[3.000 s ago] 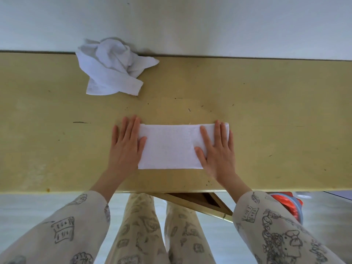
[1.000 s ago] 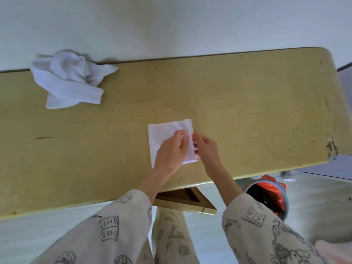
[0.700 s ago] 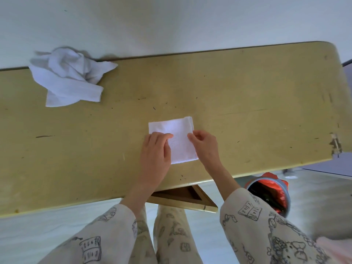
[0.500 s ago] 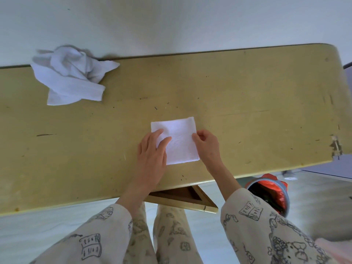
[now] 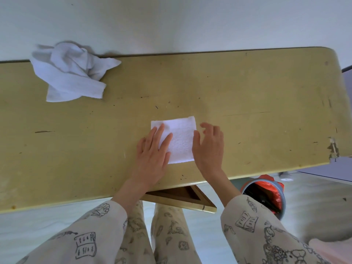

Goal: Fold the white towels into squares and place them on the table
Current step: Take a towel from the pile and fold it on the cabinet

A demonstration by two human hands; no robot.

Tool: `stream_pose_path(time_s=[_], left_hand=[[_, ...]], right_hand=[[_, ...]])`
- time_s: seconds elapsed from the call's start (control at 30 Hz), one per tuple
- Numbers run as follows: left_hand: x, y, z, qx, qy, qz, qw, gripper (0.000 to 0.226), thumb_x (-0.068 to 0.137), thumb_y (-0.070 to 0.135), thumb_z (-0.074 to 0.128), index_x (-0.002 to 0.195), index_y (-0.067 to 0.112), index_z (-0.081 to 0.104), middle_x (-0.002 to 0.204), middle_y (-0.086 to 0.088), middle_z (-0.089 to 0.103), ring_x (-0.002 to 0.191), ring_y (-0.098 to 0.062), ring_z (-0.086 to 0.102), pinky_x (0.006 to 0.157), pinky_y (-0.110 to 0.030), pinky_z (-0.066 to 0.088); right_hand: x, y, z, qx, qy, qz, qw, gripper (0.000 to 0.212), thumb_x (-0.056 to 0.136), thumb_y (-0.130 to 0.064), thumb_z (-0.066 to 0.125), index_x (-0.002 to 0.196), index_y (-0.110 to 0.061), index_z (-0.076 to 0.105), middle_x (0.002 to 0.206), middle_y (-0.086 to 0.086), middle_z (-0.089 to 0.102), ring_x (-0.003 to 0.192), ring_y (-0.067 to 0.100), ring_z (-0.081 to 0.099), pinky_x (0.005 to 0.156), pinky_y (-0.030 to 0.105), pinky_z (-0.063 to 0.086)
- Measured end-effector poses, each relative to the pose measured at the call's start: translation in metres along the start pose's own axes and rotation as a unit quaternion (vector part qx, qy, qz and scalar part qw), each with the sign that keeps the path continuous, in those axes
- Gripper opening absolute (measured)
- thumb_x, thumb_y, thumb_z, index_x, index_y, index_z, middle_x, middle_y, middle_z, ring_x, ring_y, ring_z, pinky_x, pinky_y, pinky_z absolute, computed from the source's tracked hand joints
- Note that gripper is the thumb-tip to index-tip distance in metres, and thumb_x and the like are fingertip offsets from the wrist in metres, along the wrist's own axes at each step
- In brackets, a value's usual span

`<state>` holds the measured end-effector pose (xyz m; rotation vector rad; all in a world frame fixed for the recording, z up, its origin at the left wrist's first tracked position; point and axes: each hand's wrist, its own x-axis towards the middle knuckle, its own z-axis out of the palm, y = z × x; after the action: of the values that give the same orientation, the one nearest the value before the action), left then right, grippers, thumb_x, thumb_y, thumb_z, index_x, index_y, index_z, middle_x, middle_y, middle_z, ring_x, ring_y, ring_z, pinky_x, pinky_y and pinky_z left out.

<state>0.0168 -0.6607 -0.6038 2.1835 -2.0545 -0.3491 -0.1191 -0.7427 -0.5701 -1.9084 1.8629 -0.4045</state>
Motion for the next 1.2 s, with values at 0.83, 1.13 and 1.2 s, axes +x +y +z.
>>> stream_pose_path(time_s=[0.83, 1.13, 1.2], left_hand=[[0.014, -0.024, 0.010, 0.054, -0.067, 0.045, 0.995, 0.062, 0.092, 0.048, 0.025, 0.145, 0.015, 0.024, 0.154, -0.013, 0.020, 0.142, -0.023, 0.014, 0.109, -0.053, 0.013], [-0.029, -0.013, 0.011, 0.051, -0.073, 0.093, 0.992, 0.062, 0.087, 0.048, 0.031, 0.140, 0.017, 0.031, 0.152, -0.010, 0.018, 0.139, -0.024, 0.021, 0.100, -0.058, 0.021], [-0.042, -0.009, 0.014, 0.051, -0.074, 0.109, 0.990, 0.062, 0.088, 0.050, 0.030, 0.142, 0.018, 0.029, 0.152, -0.010, 0.017, 0.140, -0.024, 0.020, 0.101, -0.058, 0.016]], right_hand=[[0.001, 0.020, 0.032, -0.171, -0.183, -0.191, 0.949, 0.063, 0.093, -0.037, 0.012, 0.148, -0.007, 0.016, 0.157, 0.011, 0.010, 0.144, 0.033, 0.009, 0.117, 0.043, 0.003], [-0.060, 0.022, -0.004, 0.082, -0.076, 0.107, 0.988, 0.026, 0.092, -0.020, 0.051, 0.111, -0.003, 0.054, 0.112, 0.009, 0.047, 0.106, 0.029, 0.046, 0.090, 0.027, 0.034], [-0.066, 0.021, -0.007, 0.099, -0.082, 0.186, 0.974, 0.025, 0.090, -0.024, 0.056, 0.107, -0.005, 0.052, 0.104, 0.002, 0.043, 0.101, 0.025, 0.045, 0.088, 0.029, 0.037]])
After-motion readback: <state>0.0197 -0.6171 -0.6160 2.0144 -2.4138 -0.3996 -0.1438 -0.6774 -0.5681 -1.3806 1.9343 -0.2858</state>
